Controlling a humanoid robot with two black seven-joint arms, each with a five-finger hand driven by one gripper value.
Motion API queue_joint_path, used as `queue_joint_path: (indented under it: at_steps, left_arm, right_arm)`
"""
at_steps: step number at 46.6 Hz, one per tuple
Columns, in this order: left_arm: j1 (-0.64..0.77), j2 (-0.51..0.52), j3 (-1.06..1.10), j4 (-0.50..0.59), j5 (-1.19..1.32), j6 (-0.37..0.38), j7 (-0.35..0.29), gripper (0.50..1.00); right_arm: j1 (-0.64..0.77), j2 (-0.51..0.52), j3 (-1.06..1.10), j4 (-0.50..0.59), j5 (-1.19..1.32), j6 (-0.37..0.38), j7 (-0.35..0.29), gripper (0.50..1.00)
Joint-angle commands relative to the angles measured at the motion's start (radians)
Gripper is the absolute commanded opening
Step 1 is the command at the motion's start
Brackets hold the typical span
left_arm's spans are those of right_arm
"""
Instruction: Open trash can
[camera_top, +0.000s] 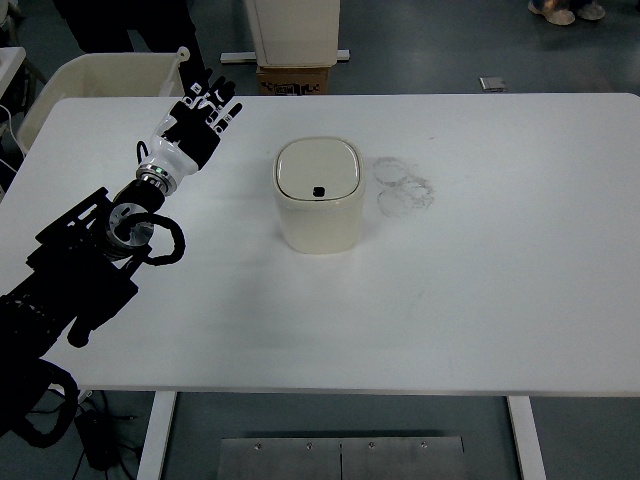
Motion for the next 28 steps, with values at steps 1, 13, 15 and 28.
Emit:
queue_joint_path:
  at_steps: [1, 13, 15, 28]
  left_arm:
    - [0.002, 0.000, 0.000, 0.000, 0.000, -0.002, 0.000, 1.000]
    - [0.002, 0.002, 0.000, -0.008, -0.001, -0.003, 0.000, 1.000]
    - [0.002, 0.002, 0.000, -0.008, -0.001, -0.003, 0.002, 1.000]
    - [0.000, 0.003, 0.000, -0.021, -0.001, 0.000, 0.002, 1.000]
  right_arm:
    - [0.000, 0.000, 0.000, 0.000, 0.000, 0.000, 0.000, 0.993]
    - [0.000, 0.000, 0.000, 0.000, 0.000, 0.000, 0.000, 0.993]
    - [0.000, 0.000, 0.000, 0.000, 0.000, 0.000, 0.000, 0.993]
    - [0.000, 0.000, 0.000, 0.000, 0.000, 0.000, 0.000, 0.993]
